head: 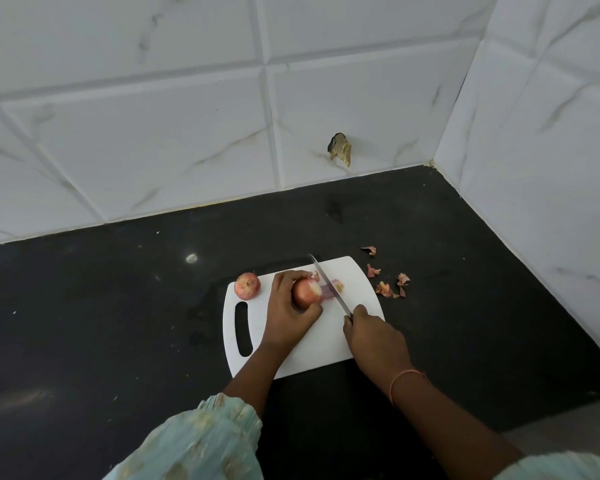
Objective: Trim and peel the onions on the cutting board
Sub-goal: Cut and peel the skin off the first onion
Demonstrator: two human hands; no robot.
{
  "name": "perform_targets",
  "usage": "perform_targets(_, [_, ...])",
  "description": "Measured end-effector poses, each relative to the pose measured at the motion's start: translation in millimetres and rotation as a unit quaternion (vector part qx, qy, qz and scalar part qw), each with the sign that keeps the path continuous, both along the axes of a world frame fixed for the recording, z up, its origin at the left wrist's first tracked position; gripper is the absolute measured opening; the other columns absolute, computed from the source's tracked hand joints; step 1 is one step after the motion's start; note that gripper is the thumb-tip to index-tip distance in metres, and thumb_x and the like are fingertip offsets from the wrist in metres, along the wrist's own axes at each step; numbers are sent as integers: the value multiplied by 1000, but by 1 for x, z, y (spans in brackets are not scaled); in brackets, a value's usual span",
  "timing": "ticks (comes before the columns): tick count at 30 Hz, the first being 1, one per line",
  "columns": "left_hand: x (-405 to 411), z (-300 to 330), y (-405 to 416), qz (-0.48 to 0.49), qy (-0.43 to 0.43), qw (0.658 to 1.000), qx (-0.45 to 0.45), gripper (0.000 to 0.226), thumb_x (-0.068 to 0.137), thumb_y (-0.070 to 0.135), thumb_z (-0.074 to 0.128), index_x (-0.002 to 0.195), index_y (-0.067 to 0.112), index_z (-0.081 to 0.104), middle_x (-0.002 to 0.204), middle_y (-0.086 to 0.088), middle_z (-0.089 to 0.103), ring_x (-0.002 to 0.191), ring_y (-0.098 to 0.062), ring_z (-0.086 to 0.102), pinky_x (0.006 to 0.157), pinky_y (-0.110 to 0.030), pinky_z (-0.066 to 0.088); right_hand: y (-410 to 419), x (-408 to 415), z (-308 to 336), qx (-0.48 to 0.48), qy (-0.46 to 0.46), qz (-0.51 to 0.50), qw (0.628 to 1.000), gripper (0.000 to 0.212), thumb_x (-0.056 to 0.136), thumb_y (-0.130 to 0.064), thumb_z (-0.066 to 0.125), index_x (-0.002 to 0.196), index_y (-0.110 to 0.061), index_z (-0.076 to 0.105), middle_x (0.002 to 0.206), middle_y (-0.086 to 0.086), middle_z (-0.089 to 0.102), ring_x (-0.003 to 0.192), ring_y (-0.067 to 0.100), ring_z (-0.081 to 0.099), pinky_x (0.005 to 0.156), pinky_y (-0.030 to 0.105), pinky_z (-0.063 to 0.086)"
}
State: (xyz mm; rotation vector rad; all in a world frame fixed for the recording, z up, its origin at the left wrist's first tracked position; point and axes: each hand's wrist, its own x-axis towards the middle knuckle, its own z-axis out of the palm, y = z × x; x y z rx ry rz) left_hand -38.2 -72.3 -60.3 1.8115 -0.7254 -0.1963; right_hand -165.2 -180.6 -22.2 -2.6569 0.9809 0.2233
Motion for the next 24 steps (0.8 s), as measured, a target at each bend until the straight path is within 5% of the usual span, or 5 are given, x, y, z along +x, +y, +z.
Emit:
perform_targets(4, [0,-4,-3,10,-39,998,43,57,69,22,72,123,27,54,130,7,45,122,-6,43,102,-18,39,5,0,-2,-6,4,0,1000,28,104,-38,27,109,-17,45,83,-2,59,71,15,59,57,29,39])
perform_targets(9, [-2,-7,-7,52,-50,994,77,61,68,25,82,121,28,52,125,10,47,112,-12,43,96,-30,45,7,1,-3,-12,3,-11,1000,30,104,-38,27,110,-16,47,88,1,64,78,18,65,60,31,44])
perform_targets(16, [-4,6,-2,54,58,997,-3,57,73,18,84,116,27,47,113,12,53,105,-8,57,83,-14,51,10,-4,-3,5,-1,-32,999,28,104,-39,29,108,-18,46,84,-2,61,75,15,64,65,31,53])
perform_targets(24, [-1,12,3,85,135,984,-76,34,85,29,48,119,25,52,111,15,57,104,3,56,85,-17,48,-11,-14,3,-2,4,-87,996,30,103,-41,30,113,-18,48,85,-2,59,74,12,60,66,29,51])
